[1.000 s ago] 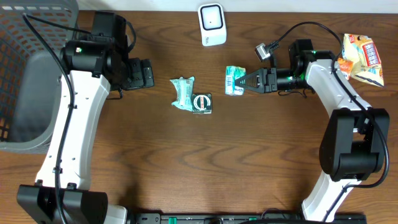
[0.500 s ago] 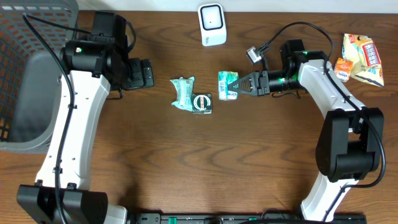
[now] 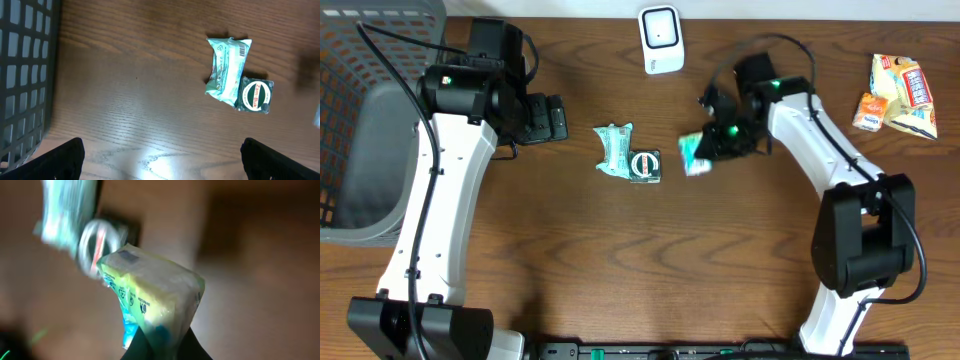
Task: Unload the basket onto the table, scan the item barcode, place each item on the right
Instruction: 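Raise the mint-green pack and hold it at the scanner, right gripper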
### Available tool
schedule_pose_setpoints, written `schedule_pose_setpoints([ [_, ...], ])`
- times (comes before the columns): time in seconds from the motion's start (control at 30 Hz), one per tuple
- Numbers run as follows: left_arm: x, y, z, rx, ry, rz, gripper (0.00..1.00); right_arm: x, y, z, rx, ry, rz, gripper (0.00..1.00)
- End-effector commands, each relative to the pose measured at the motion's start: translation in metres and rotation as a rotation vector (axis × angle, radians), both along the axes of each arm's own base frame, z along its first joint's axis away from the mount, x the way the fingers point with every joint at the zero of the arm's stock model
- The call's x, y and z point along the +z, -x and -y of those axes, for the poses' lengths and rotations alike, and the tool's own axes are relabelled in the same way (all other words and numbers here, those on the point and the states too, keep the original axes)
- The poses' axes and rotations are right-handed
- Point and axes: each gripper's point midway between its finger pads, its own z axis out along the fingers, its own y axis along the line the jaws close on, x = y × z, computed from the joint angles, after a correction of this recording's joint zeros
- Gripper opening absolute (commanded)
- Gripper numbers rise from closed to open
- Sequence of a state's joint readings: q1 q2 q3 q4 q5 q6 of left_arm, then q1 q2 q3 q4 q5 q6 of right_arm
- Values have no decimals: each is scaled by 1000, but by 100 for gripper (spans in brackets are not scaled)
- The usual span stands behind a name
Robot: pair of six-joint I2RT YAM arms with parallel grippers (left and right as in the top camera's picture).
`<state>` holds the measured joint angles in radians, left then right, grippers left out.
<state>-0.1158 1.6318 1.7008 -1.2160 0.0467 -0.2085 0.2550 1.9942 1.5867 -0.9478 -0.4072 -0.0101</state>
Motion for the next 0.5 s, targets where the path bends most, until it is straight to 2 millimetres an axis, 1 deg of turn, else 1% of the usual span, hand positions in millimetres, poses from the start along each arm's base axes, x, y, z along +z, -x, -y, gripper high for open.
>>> schedule_pose_setpoints([
  [0.0, -3, 0, -1, -2, -8, -10, 98, 42, -52, 10, -98, 234, 265, 1],
  [0.1, -3, 0, -1, -2, -8, -10, 98, 82, -77, -12, -100, 272, 432, 1],
  [0.17, -3, 0, -1, -2, -8, -10, 98, 100, -93, -18, -113, 302, 509, 1],
  [0.2, -3, 0, -1, -2, -8, -10, 98, 107, -104, -20, -117, 317, 545, 1],
  [0.23, -3, 0, -1, -2, -8, -10, 98, 112, -114, -23, -119, 327, 571, 1],
  [0.27, -3, 0, -1, -2, -8, -10, 98, 113, -120, -24, -121, 334, 583, 1],
  [0.33, -3, 0, -1, -2, -8, -10, 98, 114, -144, -30, -83, 364, 646, 1],
  [0.37, -3, 0, -1, -2, -8, -10, 98, 109, -165, -28, -53, 437, 716, 1],
  [0.47, -3, 0, -1, -2, -8, -10, 98, 105, -195, -19, -34, 587, 839, 1],
])
